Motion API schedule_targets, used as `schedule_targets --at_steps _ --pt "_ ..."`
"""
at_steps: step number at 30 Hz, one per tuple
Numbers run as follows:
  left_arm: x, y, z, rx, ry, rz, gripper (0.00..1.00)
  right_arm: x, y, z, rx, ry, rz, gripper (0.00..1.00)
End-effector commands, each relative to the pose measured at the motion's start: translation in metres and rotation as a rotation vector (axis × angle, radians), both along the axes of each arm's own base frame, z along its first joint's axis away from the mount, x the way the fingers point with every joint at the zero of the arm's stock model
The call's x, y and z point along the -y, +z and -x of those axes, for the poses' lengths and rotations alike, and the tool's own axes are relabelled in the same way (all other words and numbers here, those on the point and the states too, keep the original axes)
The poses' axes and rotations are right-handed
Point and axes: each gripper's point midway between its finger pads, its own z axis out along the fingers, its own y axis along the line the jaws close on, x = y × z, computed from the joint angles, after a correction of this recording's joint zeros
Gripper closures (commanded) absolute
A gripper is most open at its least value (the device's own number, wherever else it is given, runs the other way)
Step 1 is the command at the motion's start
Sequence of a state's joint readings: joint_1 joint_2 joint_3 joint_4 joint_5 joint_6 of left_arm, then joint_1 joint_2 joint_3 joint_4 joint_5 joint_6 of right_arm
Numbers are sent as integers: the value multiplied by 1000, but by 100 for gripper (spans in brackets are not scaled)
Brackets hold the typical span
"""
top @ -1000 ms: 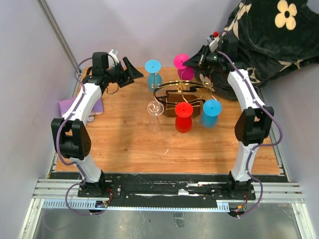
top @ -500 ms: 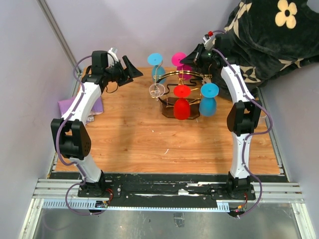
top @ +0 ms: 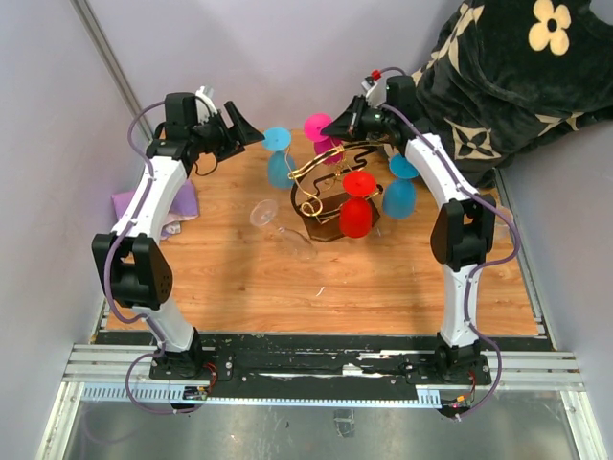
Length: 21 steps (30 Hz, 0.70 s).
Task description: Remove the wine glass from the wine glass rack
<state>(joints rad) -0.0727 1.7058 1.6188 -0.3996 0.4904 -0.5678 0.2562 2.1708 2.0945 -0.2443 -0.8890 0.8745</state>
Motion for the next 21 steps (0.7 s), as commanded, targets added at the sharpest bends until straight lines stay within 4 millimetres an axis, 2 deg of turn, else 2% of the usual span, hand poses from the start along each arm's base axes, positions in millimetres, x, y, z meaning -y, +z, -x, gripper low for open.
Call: schedule_targets --at_steps 1,3,6,12,18,21 --pt "-9 23 8 55 9 -12 16 -28 -120 58 -373 91 148 99" --pt "-13 26 10 60 16 -12 16 -35 -126 71 -391 113 158 99" --pt "-16 34 14 69 27 -17 16 -45 -125 83 -383 140 165 99" --pt "-20 42 25 77 44 -32 16 -48 -125 77 -380 148 164 99" --pt "-28 36 52 66 71 -64 16 -51 -97 60 -316 141 129 99" --pt "-29 26 68 45 63 -75 16 -48 -79 52 -280 128 113 99"
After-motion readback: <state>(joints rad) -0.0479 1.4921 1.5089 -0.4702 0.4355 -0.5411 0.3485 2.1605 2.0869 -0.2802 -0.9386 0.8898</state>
